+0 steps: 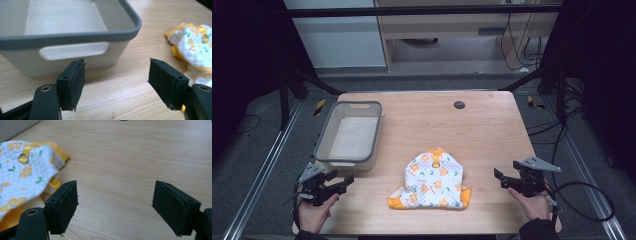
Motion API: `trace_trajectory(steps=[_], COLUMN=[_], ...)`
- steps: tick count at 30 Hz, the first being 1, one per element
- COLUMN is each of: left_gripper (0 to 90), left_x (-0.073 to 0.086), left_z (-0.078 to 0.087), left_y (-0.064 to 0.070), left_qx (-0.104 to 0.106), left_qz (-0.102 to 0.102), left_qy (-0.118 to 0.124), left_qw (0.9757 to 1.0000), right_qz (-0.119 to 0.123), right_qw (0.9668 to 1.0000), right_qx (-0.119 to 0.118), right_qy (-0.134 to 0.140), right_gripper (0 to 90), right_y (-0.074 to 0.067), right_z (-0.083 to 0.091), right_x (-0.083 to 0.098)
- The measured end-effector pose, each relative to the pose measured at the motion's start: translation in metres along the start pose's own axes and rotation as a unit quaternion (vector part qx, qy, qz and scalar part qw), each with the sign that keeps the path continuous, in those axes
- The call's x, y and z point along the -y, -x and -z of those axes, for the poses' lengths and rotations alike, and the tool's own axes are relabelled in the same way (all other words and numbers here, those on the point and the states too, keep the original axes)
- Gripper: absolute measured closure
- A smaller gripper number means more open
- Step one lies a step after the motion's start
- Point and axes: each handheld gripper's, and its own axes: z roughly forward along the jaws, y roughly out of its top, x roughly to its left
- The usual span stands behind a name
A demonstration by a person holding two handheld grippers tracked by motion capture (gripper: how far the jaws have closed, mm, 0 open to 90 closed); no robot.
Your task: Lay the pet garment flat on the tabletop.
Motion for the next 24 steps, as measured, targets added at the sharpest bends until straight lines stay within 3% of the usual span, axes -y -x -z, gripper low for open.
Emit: trace_trajectory(steps=[11,24], left_gripper=[28.8,29.3], left_x=[-0.018,-0.055], left_z=[0.001,-0.015], left_y=[0.010,0.043], left_qx=[0.012,0.030], left_qz=[-0.014,-0.045], left_qy=[0.009,0.034], left_qw=[0.9998,0.9979], right_qz=[0.016,0.033], right_qw=[0.9997,0.9987], right_qx=[-0.013,-0.028], right_qy=[0.012,0.025], right_gripper=[20.8,22.1], right_y=[-0.011,-0.029], right_z=[0.006,-0.009], right_x=[-0.028,-0.068])
